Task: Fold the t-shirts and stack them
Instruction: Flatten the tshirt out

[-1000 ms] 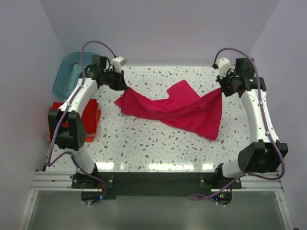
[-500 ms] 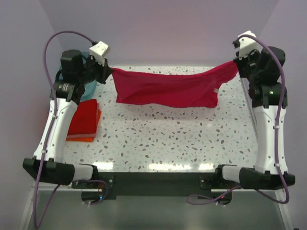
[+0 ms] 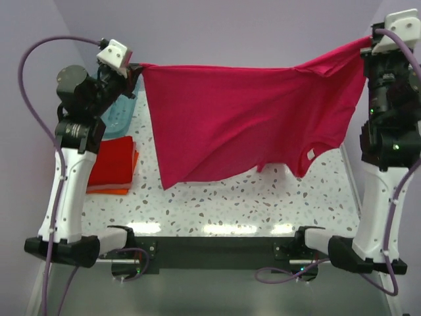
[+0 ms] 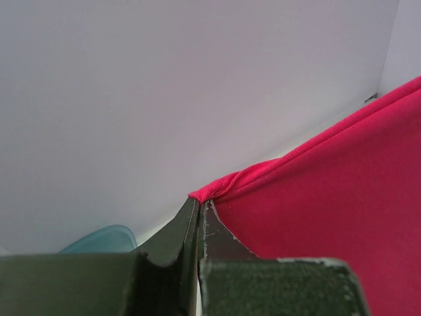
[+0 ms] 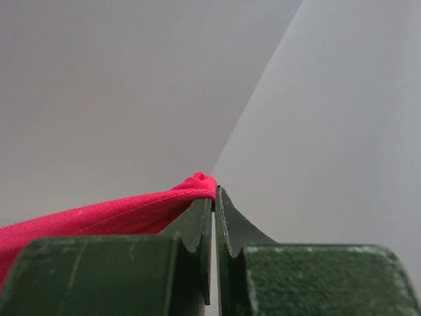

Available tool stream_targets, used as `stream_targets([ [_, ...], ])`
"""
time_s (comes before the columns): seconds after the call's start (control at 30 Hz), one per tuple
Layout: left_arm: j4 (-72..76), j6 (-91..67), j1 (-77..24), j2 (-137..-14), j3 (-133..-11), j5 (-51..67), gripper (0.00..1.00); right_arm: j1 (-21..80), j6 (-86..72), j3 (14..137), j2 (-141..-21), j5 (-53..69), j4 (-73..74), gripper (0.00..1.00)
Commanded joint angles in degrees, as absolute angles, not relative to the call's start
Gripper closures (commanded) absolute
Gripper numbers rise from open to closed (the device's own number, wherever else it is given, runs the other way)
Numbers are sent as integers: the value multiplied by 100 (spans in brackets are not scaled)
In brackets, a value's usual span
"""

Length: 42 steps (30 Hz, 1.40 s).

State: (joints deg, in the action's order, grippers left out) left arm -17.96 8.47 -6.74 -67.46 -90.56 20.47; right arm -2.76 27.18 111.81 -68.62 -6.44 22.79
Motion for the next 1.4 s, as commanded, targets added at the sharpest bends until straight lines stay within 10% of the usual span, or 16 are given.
stream_targets([
  [0.0,-1503,782,-615,-7722,-9350,1960,100,-316,2839,10925,-7784,-615,1636,100],
  [0.5,25,-217,-448,-10741,-13263,1801,100,-316,2619,15346,-10873,-932,907,100],
  [1.1,687,1589,-404,-9457,-7781,2908,100,-281,3524,7915,-8368,879,457,100],
  [1.37,-710,1678,-396,-10562,-8049,3067,100,-281,3700,7444,-8665,676,1159,100],
])
